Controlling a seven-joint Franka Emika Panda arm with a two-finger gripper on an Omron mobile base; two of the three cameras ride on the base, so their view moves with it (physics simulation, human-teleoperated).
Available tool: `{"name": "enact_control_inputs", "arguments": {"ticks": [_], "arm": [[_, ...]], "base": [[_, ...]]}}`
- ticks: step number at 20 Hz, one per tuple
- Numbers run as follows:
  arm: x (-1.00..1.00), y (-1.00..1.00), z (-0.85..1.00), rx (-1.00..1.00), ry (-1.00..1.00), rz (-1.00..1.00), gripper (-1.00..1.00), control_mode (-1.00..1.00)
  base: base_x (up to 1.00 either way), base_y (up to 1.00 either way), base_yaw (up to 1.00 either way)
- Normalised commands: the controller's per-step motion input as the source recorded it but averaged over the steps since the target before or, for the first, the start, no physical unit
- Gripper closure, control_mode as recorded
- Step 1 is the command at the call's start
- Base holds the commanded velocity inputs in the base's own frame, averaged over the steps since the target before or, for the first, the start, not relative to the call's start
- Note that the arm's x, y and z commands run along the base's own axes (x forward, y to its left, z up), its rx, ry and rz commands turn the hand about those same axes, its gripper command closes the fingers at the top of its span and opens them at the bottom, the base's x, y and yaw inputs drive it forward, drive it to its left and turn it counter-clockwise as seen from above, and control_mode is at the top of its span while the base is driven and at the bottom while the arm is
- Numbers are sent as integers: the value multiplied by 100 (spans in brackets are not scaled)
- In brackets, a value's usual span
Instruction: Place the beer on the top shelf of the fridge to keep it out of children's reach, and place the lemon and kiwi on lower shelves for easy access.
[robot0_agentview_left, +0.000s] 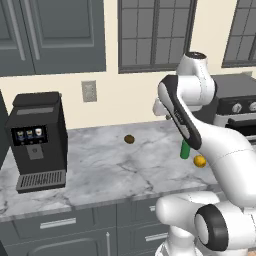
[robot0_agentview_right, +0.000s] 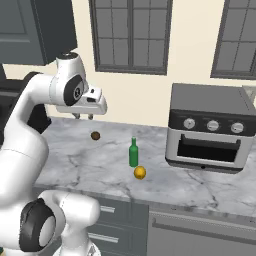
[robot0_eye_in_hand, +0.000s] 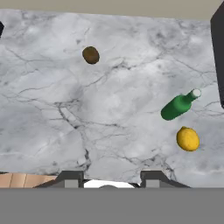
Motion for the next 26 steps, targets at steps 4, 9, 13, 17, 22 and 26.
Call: {"name": "enact_control_inputs", "arguments": {"ticks": [4,9,13,17,22,26], "arm": [[-12,-6,-5,2,-17,4,-100,-100],[-34,-39,-23,4,-30,11,-100,-100],[-30,-50,-22,3,-22,11,-100,-100],[-28,-55,-17,1,-9,11,-100,-100],[-12,-62,-20,0,0,10,-100,-100],[-14,-63,-17,2,1,8,-100,-100]], "base": [[0,0,0],[0,0,0],[0,0,0],[0,0,0],[0,0,0],[0,0,0]]}}
